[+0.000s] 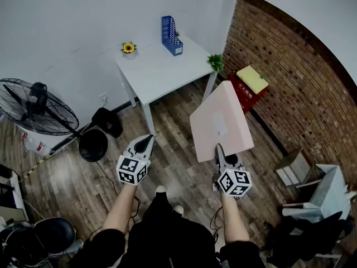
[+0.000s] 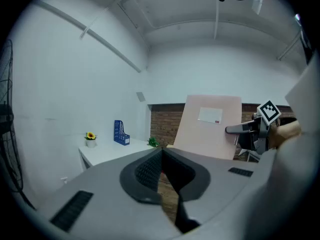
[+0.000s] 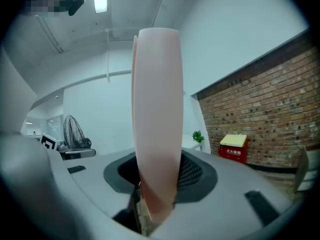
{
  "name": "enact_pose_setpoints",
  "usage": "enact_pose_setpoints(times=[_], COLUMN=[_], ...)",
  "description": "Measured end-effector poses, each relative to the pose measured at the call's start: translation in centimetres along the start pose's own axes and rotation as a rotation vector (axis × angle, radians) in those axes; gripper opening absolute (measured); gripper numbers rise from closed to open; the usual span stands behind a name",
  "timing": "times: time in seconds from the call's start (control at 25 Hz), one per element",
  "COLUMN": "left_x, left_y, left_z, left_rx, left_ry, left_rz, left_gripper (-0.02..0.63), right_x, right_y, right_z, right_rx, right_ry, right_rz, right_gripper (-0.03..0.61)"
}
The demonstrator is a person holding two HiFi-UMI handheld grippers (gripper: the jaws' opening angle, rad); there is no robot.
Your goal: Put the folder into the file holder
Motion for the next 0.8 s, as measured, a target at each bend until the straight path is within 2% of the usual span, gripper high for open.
enact_pose_setpoints(times=[0.4,0.8], left_x=[-0.2,-0.5], left_y=[3.9,5.0], left_z=[4.3,4.4], left_rx=[-0.005,0.021], left_ry=[-0.001,0.000], left_rz=[-0.008,-0.024], left_gripper=[0.023,0.023], right_x=[-1.4,-1.7], right_y=[5.2,5.2], right_z=[-0.9,-0.3], right_rx=[0.021,0.026], right_ry=[0.114,0.104], right_rz=[0.020,0.017], right_gripper=[0.172,0.172])
Point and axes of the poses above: the fingertips, and each gripper's own axes: y backward along the fingers, z to its right, x out of its top, the point moved 10 cm from there along y, backward along the fingers, and after that the axes turned 14 degrees about -y, right-handed, at the moved point
